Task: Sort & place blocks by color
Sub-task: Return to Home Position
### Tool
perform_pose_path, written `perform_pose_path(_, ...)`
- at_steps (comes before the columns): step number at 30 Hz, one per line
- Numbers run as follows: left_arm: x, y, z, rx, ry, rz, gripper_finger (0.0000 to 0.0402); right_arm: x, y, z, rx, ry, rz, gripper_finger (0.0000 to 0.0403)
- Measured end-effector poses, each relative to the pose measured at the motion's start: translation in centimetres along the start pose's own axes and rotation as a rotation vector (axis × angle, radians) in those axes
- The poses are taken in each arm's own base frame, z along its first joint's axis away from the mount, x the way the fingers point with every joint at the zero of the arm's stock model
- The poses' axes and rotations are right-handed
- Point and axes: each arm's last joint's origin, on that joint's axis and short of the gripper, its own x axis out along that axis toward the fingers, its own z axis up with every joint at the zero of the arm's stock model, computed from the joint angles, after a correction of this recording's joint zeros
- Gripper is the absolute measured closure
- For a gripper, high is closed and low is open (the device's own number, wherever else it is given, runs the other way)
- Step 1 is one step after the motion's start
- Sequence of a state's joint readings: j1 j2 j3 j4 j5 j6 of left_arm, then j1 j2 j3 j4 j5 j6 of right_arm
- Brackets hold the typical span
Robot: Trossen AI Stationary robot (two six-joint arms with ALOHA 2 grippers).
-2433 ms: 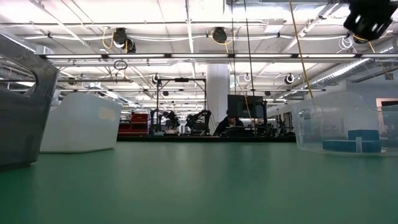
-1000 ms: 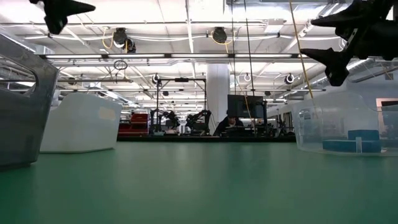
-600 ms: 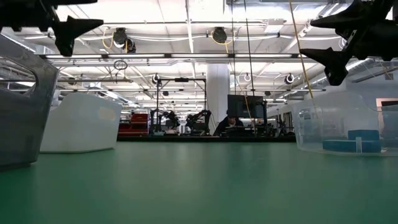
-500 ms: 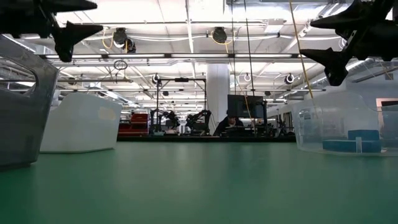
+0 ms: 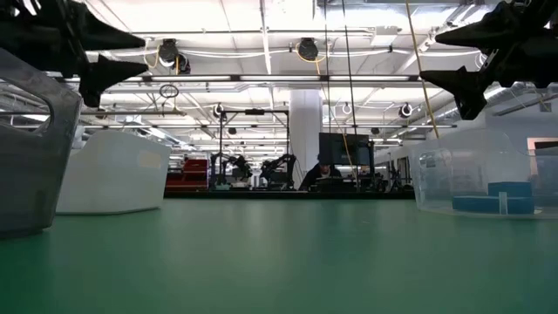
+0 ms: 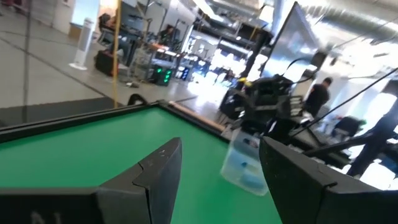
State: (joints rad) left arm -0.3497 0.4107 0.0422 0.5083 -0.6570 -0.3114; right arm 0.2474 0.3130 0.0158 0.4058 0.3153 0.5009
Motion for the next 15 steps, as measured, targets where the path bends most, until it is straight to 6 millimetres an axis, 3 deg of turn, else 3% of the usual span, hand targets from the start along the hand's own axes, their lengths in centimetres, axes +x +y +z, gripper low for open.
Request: perform_pose_path(15, 0.19, 0.72, -0.74, 0.057, 0.062, 0.063, 0.0186, 0.00, 0.02, 0.00, 0.010, 0.001, 0.003, 0.0153)
